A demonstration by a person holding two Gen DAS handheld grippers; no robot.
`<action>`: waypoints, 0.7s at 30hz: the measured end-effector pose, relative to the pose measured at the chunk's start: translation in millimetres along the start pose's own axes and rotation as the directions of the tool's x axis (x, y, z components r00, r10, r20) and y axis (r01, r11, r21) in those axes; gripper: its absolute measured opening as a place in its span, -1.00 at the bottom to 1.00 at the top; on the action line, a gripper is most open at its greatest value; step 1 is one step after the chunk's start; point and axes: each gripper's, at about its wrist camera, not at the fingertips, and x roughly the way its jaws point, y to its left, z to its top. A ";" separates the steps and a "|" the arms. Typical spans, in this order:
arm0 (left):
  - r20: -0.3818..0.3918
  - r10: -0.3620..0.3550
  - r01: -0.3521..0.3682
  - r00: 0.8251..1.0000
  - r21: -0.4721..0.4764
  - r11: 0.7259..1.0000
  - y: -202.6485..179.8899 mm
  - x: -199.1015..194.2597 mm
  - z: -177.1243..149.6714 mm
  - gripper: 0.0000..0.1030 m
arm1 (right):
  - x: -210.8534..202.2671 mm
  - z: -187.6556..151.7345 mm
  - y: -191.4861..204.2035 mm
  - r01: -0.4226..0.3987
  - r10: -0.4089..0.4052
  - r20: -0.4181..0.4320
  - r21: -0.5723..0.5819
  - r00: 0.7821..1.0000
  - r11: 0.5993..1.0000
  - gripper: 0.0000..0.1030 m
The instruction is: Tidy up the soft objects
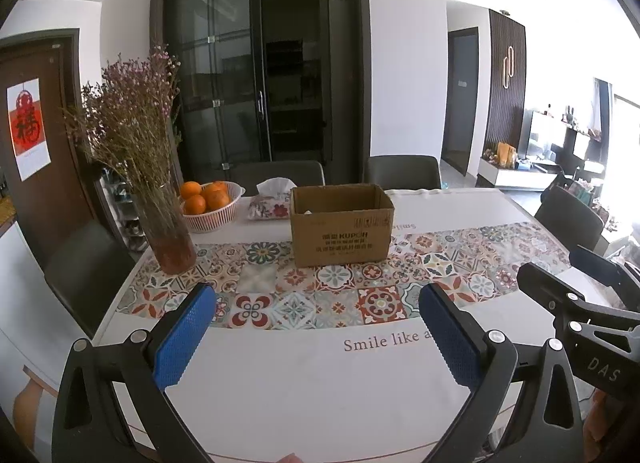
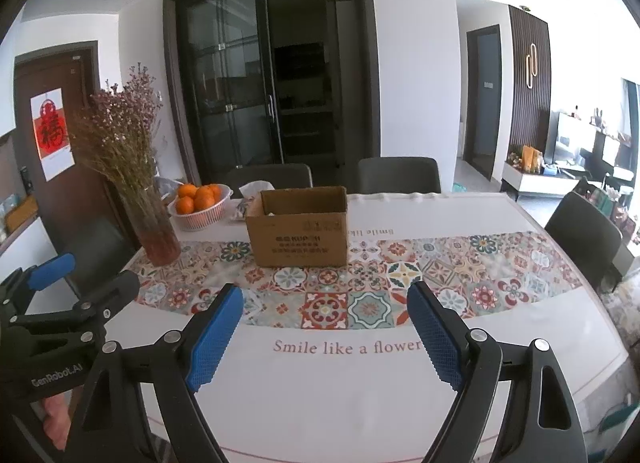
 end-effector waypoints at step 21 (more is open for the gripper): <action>0.012 -0.008 0.008 1.000 0.005 1.000 -3.2 -16.8 -8.8 1.00 | -15.2 -6.3 0.6 -0.004 0.004 0.011 0.005 1.000 1.000 0.66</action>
